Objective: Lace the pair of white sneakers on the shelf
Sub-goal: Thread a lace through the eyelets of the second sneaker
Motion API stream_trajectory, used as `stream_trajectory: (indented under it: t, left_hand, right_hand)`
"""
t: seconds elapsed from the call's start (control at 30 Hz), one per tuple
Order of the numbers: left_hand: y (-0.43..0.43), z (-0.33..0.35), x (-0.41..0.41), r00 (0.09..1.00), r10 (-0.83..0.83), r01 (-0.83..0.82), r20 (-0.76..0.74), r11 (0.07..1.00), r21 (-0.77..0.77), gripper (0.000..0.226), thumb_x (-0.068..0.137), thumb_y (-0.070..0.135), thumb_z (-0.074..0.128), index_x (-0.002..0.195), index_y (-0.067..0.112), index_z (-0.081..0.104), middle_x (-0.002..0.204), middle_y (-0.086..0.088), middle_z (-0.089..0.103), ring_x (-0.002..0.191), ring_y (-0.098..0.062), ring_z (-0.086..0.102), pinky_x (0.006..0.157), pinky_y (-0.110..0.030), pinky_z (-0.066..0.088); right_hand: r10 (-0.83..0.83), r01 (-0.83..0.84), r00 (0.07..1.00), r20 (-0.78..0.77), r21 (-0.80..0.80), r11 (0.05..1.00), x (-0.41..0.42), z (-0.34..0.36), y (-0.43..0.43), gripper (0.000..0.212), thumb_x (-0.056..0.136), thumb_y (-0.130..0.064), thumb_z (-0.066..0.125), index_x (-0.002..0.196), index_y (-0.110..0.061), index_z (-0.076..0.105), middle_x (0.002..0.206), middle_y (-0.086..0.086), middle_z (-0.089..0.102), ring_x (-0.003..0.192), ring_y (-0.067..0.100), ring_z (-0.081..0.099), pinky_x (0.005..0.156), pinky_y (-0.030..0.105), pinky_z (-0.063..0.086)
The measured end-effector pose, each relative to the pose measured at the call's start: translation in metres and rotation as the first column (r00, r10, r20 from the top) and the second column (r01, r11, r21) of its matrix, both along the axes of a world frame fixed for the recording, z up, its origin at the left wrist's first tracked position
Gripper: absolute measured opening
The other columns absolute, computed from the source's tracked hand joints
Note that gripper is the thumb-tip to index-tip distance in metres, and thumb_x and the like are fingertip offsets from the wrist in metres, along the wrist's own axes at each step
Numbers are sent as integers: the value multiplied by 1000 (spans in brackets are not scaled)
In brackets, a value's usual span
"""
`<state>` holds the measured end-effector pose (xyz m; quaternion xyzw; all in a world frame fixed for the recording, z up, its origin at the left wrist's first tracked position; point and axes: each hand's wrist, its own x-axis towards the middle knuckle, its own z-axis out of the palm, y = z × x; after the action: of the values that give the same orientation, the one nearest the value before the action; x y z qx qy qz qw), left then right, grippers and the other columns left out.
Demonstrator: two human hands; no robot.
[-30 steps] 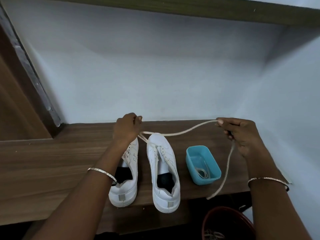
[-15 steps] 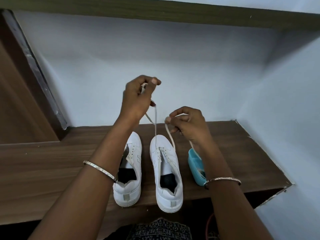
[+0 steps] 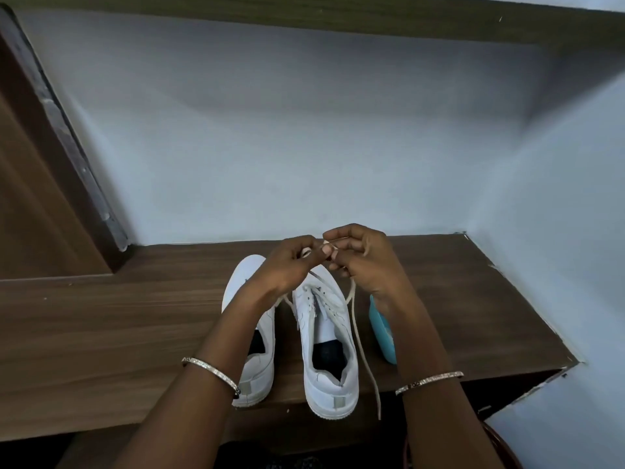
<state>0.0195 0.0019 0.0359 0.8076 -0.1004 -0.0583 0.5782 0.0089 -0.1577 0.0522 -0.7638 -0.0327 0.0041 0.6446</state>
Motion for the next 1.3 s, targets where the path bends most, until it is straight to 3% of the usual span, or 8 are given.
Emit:
stream_trajectory:
  t: [0.13, 0.3, 0.4, 0.47, 0.63, 0.87, 1.2, 1.3]
  left_hand:
    - [-2, -15, 1, 997, 52, -50, 62, 998, -35, 23, 97, 37, 61, 85, 19, 69, 66, 19, 59, 60, 3, 49, 63, -22, 35]
    - [-7, -24, 3, 979, 83, -95, 188, 994, 56, 30, 98, 26, 61, 127, 28, 54, 62, 4, 39, 53, -6, 35, 54, -21, 32]
    - [-8, -29, 4, 967, 25, -94, 252, 960, 264, 23, 102, 25, 53, 95, 16, 72, 50, 16, 50, 50, -1, 45, 58, -25, 30]
    - [-9, -35, 2, 944, 186, -264, 274, 921, 285, 35, 103, 29, 51, 75, 18, 68, 48, 17, 54, 51, -1, 50, 59, -26, 30]
    - [19, -56, -5, 603, 722, -784, 340, 614, 89, 37, 104, 26, 46, 88, 6, 72, 82, -13, 72, 78, -35, 65, 66, -30, 36]
    - [64, -56, -10, 322, 891, -945, 319, 322, 53, 37, 102, 25, 44, 91, 5, 72, 89, -23, 71, 85, -44, 63, 73, -39, 41]
    - [61, -27, -14, 117, 873, -922, 473, 272, -275, 30, 95, 20, 53, 118, 3, 59, 84, -9, 60, 85, -25, 58, 80, -26, 38]
    - [34, -16, -12, 160, 777, -865, 608, 407, -292, 21, 95, 15, 56, 111, 4, 63, 88, -9, 58, 79, -11, 48, 77, -20, 33]
  right_hand:
    - [43, -38, 998, -48, 112, 993, 0, -12, -5, 17, 90, -2, 70, 107, -6, 68, 88, 9, 76, 70, 19, 69, 52, 22, 43]
    - [12, -10, 998, -56, 43, 999, 2, -20, -9, 12, 90, -8, 72, 101, -4, 73, 91, 13, 77, 68, 14, 67, 52, 18, 41]
    - [-20, 22, 999, -36, 54, 998, 1, -24, -10, 12, 88, -7, 73, 99, -5, 76, 85, 13, 76, 61, 8, 63, 54, 12, 44]
    - [-26, 28, 999, -31, 62, 998, 0, -29, -12, 12, 86, -7, 76, 99, -7, 77, 79, 5, 75, 58, 5, 59, 54, 13, 44]
    - [-120, 121, 993, -9, 22, 992, -8, -53, -35, 10, 83, -8, 79, 92, -13, 80, 75, 5, 75, 54, 6, 54, 53, 16, 44]
    - [-322, 332, 943, 87, -150, 931, -9, -77, -67, 6, 82, -16, 81, 88, -18, 81, 74, -6, 74, 53, -2, 56, 53, 13, 45]
    - [-369, 350, 929, 40, 229, 908, 2, -74, -20, 17, 94, 2, 63, 104, -10, 69, 84, 7, 77, 70, 16, 73, 64, 22, 58]
    - [-257, 245, 966, 21, 233, 941, 3, -71, -1, 8, 92, 0, 66, 100, -1, 65, 81, 14, 76, 71, 23, 75, 65, 28, 60]
